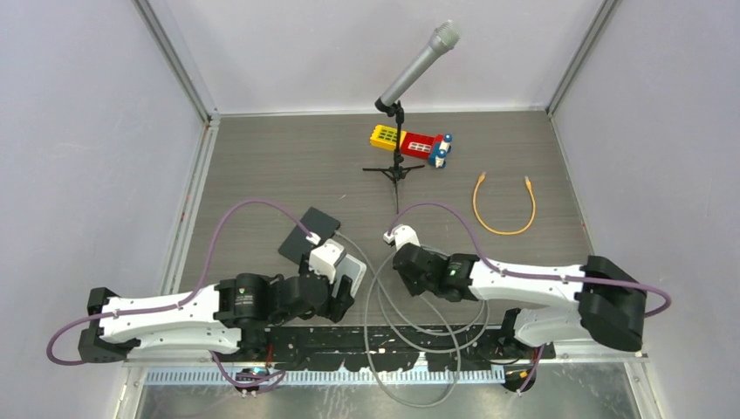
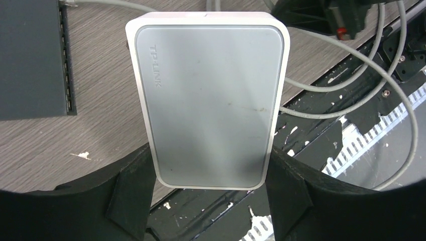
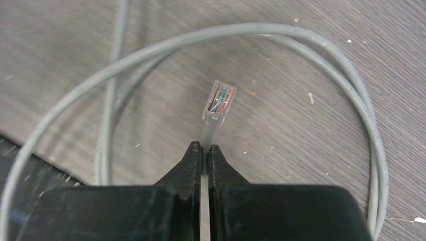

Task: Insert the plug into the switch port
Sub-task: Place the connector at the center of the board.

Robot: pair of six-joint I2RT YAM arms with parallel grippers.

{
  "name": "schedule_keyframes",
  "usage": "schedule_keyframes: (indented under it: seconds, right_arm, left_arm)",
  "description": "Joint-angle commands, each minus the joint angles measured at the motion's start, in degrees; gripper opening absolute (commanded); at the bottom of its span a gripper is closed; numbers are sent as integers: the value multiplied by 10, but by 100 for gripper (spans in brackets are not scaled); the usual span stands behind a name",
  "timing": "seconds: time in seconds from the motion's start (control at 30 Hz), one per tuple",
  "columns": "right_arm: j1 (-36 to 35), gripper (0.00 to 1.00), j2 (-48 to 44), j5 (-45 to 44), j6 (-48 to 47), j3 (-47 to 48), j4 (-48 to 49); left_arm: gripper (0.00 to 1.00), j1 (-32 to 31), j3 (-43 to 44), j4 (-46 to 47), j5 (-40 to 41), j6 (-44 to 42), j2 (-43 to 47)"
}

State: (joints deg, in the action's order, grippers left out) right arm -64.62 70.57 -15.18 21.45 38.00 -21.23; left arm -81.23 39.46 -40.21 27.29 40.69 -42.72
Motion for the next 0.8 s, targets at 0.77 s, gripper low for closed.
schedule_keyframes:
  seconds: [0.77]
  right_arm:
    - [-91, 27, 140, -306, 288, -102, 127]
  left_arm:
    - [0, 2, -13, 12, 8, 11, 25]
